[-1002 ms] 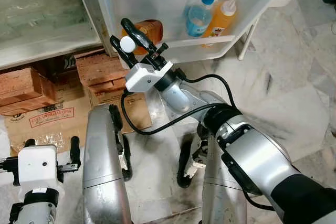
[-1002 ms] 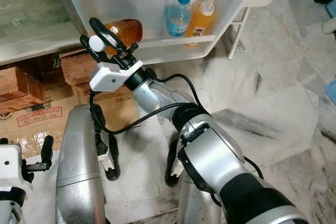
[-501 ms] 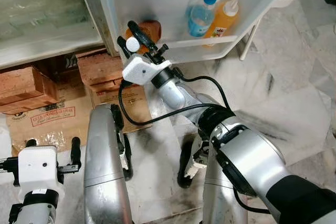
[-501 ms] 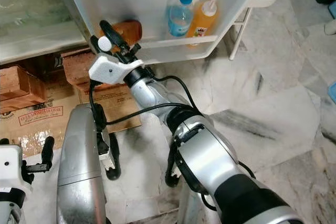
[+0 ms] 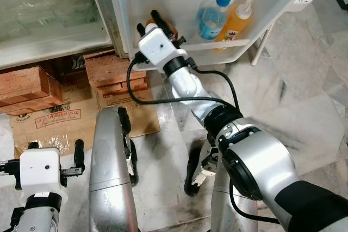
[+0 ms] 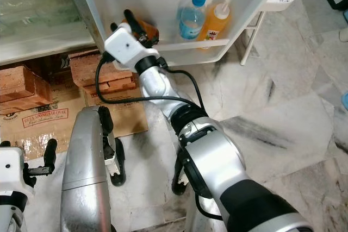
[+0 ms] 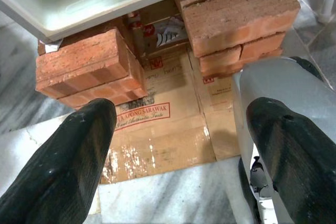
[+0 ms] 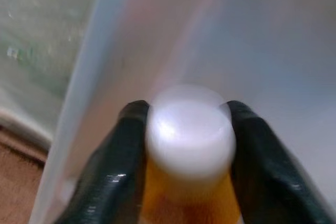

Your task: Restocking fridge

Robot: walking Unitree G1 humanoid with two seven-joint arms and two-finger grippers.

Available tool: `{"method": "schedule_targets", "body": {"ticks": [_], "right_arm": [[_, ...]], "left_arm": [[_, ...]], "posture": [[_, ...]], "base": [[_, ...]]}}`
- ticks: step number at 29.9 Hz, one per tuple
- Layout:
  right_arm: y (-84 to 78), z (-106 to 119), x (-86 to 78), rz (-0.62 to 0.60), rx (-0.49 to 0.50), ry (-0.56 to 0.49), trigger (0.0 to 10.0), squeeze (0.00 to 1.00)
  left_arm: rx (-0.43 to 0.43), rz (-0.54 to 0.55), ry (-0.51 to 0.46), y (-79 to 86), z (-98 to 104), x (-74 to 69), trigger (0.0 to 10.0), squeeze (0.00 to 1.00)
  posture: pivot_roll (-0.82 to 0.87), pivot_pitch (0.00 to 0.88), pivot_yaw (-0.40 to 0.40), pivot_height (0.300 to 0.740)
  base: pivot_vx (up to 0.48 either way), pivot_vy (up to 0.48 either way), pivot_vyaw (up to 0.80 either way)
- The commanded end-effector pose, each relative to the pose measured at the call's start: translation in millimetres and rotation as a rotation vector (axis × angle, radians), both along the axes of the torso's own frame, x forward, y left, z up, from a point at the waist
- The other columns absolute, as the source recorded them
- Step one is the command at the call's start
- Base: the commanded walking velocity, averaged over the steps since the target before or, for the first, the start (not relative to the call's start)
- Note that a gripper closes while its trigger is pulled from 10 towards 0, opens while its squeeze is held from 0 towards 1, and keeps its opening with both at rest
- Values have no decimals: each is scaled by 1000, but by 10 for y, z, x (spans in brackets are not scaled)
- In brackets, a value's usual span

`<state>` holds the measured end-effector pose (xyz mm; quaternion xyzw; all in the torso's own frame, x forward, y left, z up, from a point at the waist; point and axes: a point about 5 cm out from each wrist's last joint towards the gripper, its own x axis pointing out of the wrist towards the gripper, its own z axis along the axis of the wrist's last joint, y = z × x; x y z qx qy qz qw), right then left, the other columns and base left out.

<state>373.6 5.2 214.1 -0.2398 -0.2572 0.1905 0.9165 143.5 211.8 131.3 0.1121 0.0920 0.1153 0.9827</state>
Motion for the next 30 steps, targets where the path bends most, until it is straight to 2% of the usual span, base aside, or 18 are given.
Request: {"method": "schedule_targets", "body": {"ticks": [1, 13, 19, 22, 26, 27, 29, 30], "right_arm": [[-138, -376, 1, -52, -35, 167, 10000, 1000], [-257, -314, 46, -56, 8, 160, 10000, 1000], [-389, -225, 73, -15, 77, 140, 10000, 1000], [-505, -213, 73, 29, 123, 144, 10000, 1000], [-758, -262, 32, 68, 186, 130, 10000, 1000], [-758, -262, 32, 68, 186, 130, 10000, 1000], [-900, -321, -11, 61, 238, 134, 10000, 1000], [-920, -331, -22, 61, 245, 134, 10000, 1000]], "left_arm": [[-4, 25, 55, 35, -98, -46, 10000, 0], [-8, 29, 52, 50, -131, 41, 10000, 0], [-11, 36, 36, 54, -148, 109, 10000, 0], [-18, 34, 19, 44, -167, 193, 10000, 0], [-55, 54, -16, 20, -206, 411, 10000, 0], [-55, 54, -16, 20, -206, 411, 10000, 0], [-70, 57, -31, 9, -217, 528, 10000, 0], [-68, 60, -33, 9, -217, 537, 10000, 0]], "posture": [[347, 480, -92, 486], [327, 462, -94, 486], [297, 442, -102, 486], [258, 410, -110, 486], [197, 349, -119, 486], [197, 349, -119, 486], [169, 316, -119, 486], [169, 316, -119, 486]], "base": [[0, 0, 0], [0, 0, 0], [0, 0, 0], [0, 0, 0], [0, 0, 0], [0, 0, 0], [0, 0, 0], [0, 0, 0]]}}
